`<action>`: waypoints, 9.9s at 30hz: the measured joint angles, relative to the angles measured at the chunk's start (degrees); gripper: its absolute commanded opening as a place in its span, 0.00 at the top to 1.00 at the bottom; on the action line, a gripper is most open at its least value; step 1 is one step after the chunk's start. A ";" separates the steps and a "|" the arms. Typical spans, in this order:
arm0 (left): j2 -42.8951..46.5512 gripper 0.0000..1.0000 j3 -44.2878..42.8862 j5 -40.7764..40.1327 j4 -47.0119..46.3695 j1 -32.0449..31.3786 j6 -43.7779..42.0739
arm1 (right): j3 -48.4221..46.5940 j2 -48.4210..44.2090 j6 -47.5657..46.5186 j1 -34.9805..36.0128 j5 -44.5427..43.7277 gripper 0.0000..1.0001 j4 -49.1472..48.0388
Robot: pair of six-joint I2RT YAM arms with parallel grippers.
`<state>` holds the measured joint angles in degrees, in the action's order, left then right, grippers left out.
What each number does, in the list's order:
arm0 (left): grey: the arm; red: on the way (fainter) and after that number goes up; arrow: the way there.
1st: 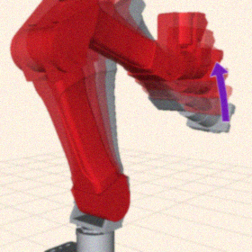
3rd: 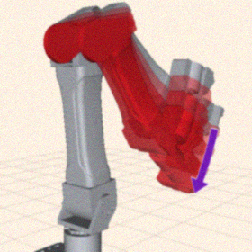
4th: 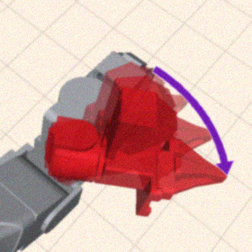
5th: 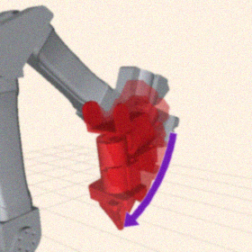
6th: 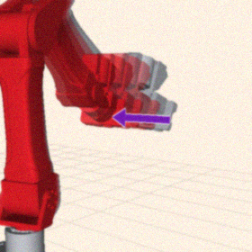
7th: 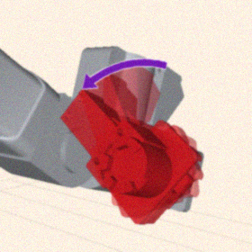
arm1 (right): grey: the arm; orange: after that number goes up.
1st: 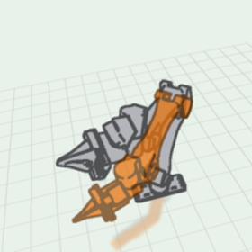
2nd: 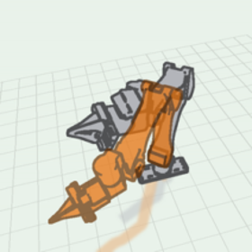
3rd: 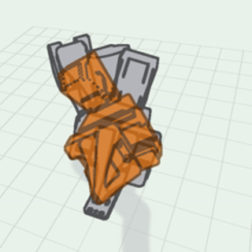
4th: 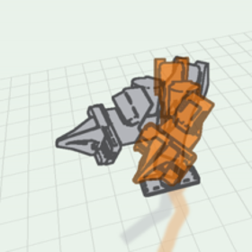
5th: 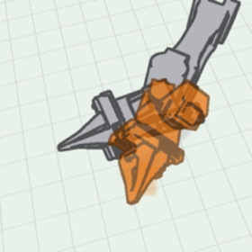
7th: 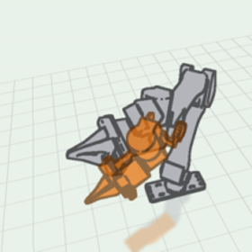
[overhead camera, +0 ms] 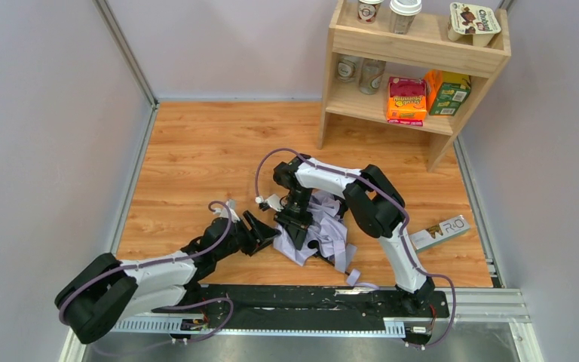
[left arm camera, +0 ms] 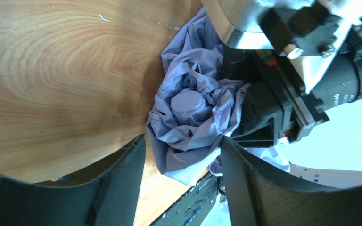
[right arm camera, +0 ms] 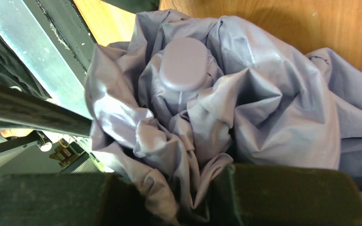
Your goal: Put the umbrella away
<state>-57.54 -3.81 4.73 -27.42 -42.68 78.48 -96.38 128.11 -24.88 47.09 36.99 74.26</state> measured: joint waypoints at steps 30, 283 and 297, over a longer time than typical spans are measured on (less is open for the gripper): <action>-18.10 1.00 -0.68 -4.24 -26.10 -0.24 -9.97 | 0.98 -3.30 2.16 -0.85 -2.40 0.48 -3.28; 35.54 0.34 -16.02 -16.22 53.46 4.57 -22.25 | 29.75 -36.61 28.17 -2.78 -47.04 1.00 -37.20; 34.82 0.35 -15.96 -11.91 49.72 4.57 -22.25 | 17.94 -36.70 15.37 -2.16 -88.41 1.00 -32.41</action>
<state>-22.72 -19.77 -7.18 22.31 -38.11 56.23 -78.43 91.42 -9.52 44.93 -51.42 41.85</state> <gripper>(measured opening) 0.651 0.367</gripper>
